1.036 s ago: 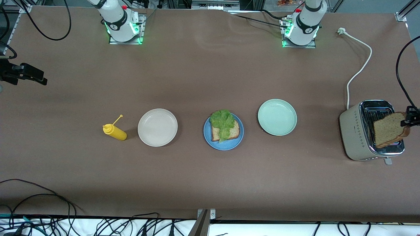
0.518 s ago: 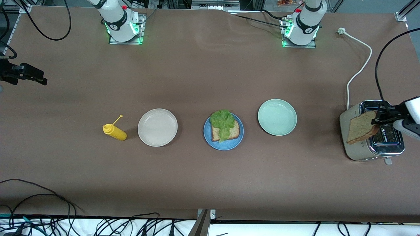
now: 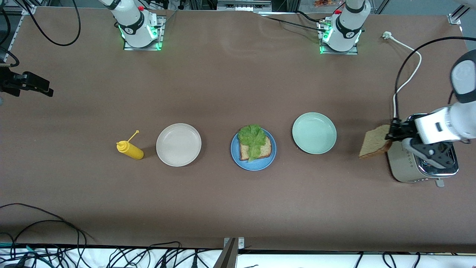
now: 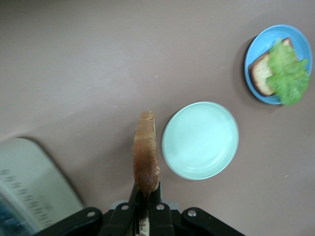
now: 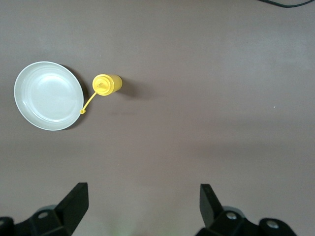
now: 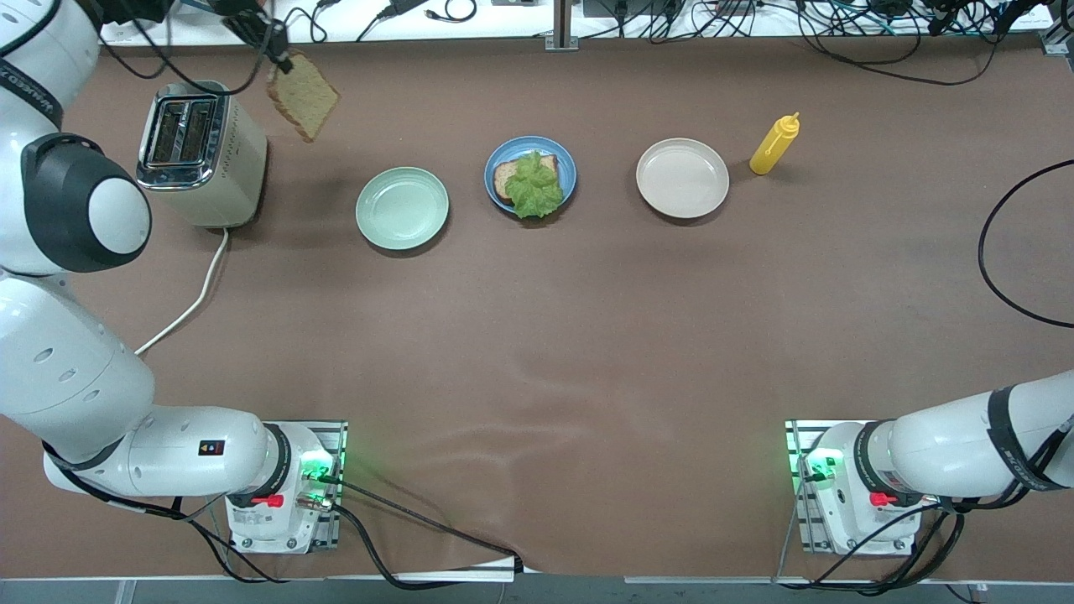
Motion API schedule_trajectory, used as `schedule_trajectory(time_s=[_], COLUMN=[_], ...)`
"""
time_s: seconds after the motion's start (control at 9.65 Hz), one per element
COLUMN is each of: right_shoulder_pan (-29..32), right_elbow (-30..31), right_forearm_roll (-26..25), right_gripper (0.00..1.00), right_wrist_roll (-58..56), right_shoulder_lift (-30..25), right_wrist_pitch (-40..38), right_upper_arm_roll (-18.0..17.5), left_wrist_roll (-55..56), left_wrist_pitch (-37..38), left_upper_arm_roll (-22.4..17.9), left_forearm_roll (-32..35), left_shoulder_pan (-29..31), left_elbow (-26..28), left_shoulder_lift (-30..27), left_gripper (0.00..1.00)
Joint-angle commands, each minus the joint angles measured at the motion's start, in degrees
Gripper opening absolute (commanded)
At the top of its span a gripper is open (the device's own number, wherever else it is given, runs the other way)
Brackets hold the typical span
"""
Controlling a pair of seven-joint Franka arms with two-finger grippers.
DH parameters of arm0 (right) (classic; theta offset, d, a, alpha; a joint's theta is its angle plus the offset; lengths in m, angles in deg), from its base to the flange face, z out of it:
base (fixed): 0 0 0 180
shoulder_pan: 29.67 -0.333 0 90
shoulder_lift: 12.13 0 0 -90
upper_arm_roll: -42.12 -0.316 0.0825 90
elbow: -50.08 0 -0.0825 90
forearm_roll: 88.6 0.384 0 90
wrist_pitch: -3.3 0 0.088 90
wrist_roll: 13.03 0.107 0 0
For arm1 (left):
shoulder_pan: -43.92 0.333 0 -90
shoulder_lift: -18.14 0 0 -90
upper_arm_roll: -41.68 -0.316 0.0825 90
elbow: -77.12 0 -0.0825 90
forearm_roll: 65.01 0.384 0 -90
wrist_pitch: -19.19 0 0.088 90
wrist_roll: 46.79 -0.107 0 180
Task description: Make sandwich in blue plate with both arms
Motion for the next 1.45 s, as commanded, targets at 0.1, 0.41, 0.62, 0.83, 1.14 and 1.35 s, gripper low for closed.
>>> schedule_trajectory(time_s=[0.1, 0.41, 0.62, 0.83, 1.14, 1.35], right_shoulder_pan=[0.3, 0.3, 1.5, 2.7, 4.7, 5.3], right_elbow=[-1.3, -1.6, -1.6, -1.6, -1.4, -1.3], right_forearm_roll=[3.4, 10.7, 17.0, 21.0, 24.2, 26.5], right_gripper=[1.0, 1.0, 1.0, 1.0, 1.0, 1.0], right_wrist_roll=[-5.7, -21.1, -32.5, -45.8, -60.1, -67.2], right_shoulder_lift=[-0.7, 2.3, 5.2, 9.0, 14.3, 16.8], right_wrist_pitch=[-2.8, -2.1, -1.1, 0.8, 6.2, 9.0], right_upper_arm_roll=[0.4, 0.1, 0.9, 1.5, 1.7, 1.5], left_wrist_roll=[13.9, 20.9, 24.5, 27.1, 26.9, 26.4], left_wrist_pitch=[0.7, 0.0, -1.8, -2.6, -2.6, -2.5], left_upper_arm_roll=[6.8, 9.6, 12.0, 12.8, 12.8, 12.5], left_forearm_roll=[-4.5, -5.9, -5.9, -5.8, -5.5, -5.0], left_shoulder_pan=[-0.1, -2.1, -2.2, -2.4, -2.3, -2.2], left_elbow=[-0.5, -0.6, -0.6, -0.7, -0.7, -0.7], left_shoulder_lift=[2.7, 4.4, 5.1, 5.6, 5.5, 5.3], left_gripper=[0.0, 0.0, 0.0, 0.0, 0.0, 0.0])
